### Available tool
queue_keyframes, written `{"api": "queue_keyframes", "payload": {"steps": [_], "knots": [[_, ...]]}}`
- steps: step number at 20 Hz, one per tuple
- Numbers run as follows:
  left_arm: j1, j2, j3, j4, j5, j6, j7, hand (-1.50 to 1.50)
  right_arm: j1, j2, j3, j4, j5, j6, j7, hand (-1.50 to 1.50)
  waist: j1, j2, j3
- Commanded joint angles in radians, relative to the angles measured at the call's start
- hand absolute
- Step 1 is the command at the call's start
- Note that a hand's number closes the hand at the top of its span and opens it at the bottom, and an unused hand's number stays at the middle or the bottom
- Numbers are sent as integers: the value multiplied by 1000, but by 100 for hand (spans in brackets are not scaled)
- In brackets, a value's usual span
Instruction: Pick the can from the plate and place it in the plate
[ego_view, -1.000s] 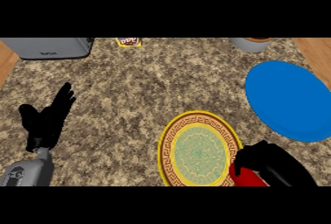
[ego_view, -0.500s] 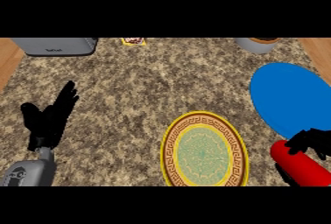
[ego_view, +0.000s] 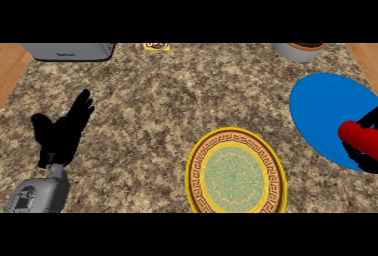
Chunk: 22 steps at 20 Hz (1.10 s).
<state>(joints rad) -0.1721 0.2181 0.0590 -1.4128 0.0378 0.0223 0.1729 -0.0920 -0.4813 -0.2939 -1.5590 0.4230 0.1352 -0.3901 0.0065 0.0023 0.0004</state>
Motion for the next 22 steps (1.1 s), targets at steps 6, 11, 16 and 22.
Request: {"api": "queue_keyframes", "payload": {"steps": [6, 11, 16, 22], "knots": [[-5, -51, -23, 14, -44, 40, -5, 0, -219, -108, -25, 522, 134, -110, -228, 150, 7, 2, 1], [-39, 9, 21, 11, -5, -14, 18, 0, -353, -167, 9, 757, 130, 64, -194, 150, 18, 5, 1], [13, 2, 4, -31, -1, -36, 5, 0, -450, -228, 27, 1040, 185, 70, -425, -150, 40, 11, 3], [-30, -21, 5, -1, -22, 1, 22, 0, -505, -204, -51, 1059, 95, 49, -617, -150, 14, 4, 2]]}}
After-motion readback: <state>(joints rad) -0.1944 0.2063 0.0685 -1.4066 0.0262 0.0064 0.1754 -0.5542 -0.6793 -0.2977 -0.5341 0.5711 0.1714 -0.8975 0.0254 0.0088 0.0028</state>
